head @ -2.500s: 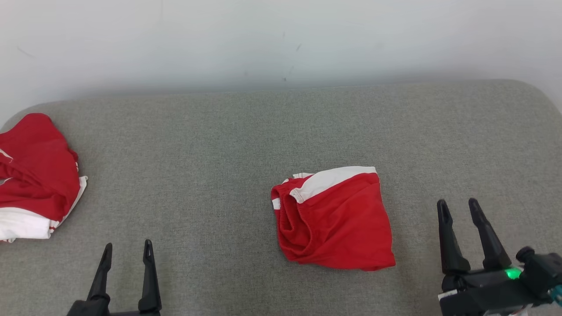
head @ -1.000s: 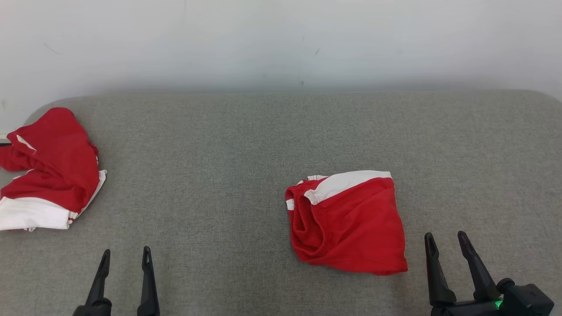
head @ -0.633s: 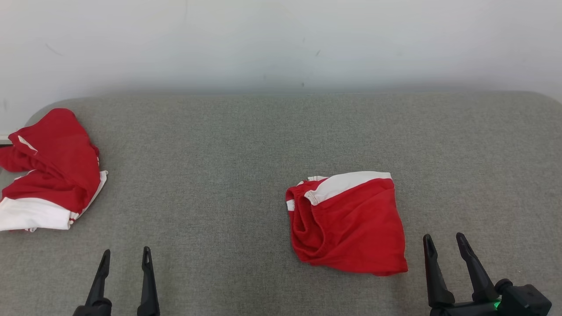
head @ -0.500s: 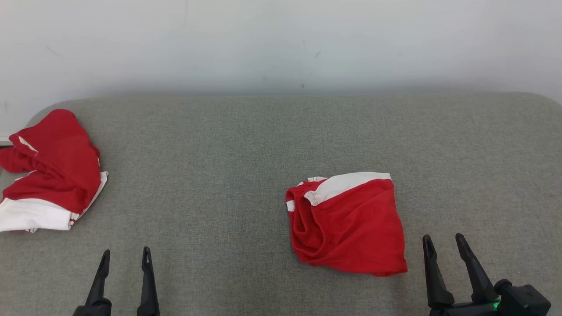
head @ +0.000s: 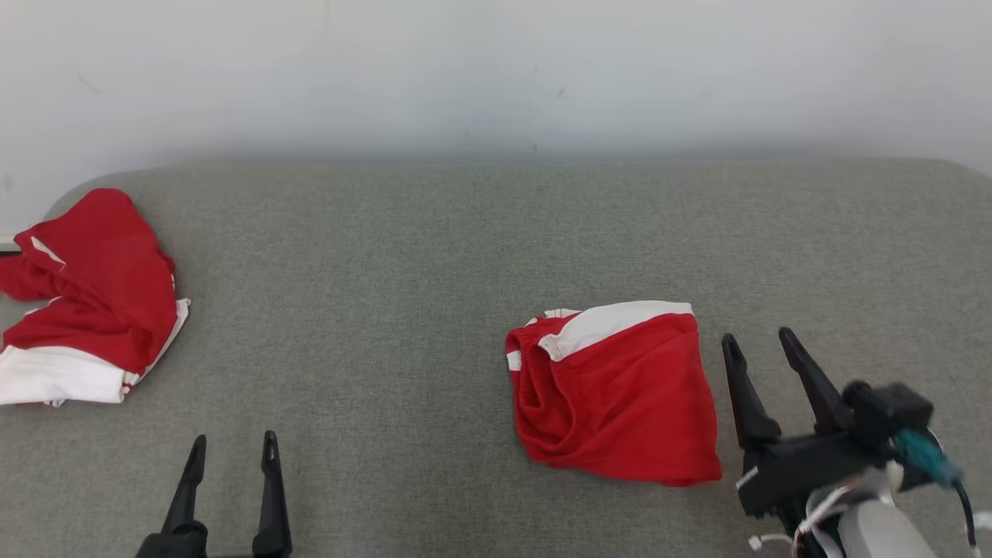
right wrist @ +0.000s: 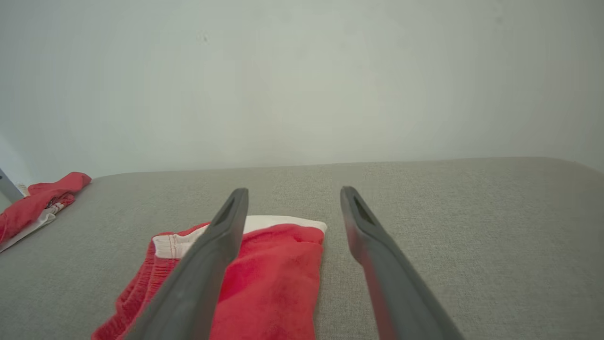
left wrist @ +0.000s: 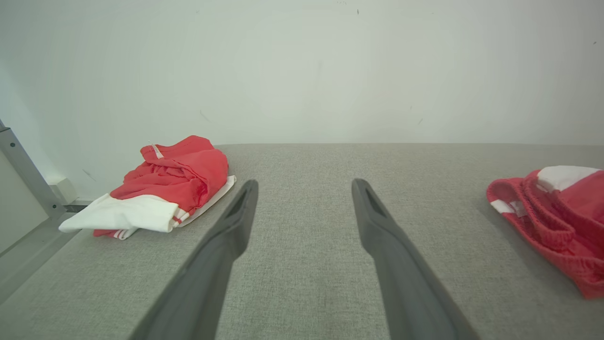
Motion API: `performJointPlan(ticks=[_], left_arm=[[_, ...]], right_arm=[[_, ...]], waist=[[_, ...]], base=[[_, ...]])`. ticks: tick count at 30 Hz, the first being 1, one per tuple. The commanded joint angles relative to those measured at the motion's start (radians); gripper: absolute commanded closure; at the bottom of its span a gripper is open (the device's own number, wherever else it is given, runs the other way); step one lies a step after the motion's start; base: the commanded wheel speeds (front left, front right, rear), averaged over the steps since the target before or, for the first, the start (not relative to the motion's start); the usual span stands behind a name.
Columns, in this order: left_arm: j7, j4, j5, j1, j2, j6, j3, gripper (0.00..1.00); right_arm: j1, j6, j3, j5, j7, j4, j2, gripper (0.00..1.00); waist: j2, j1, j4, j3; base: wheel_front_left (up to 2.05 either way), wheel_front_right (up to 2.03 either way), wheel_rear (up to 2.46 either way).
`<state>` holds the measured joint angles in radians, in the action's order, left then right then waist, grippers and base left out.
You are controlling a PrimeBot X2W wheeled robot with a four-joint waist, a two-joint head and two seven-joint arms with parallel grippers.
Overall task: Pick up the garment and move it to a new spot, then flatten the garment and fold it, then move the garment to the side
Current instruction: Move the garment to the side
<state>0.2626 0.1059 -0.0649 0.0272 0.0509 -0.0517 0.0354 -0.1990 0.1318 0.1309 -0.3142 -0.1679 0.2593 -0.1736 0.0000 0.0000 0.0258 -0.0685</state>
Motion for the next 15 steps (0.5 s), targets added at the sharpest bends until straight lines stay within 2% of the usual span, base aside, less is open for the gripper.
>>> performJointPlan(ticks=[1, 10, 15], left_arm=[[0.003, 0.002, -0.010, -0.014, -0.001, 0.001, -0.008, 0.00], [0.003, 0.013, -0.026, -0.040, -0.001, 0.005, -0.034, 0.00], [0.003, 0.014, -0.031, -0.053, -0.001, 0.005, -0.035, 0.00]], right_arm=[[-0.041, -0.002, 0.010, -0.016, 0.020, 0.035, -0.009, 0.00], [-0.150, -0.002, 0.033, -0.045, 0.091, 0.234, -0.029, 0.00], [-0.186, -0.002, 0.044, -0.068, 0.110, 0.355, -0.016, 0.00]], waist=[[0.0000, 0.0000, 0.013, -0.011], [0.0000, 0.0000, 0.055, -0.046], [0.0000, 0.0000, 0.067, -0.069]], base=[[0.00, 0.00, 0.00], [0.00, 0.00, 0.00], [0.00, 0.00, 0.00]])
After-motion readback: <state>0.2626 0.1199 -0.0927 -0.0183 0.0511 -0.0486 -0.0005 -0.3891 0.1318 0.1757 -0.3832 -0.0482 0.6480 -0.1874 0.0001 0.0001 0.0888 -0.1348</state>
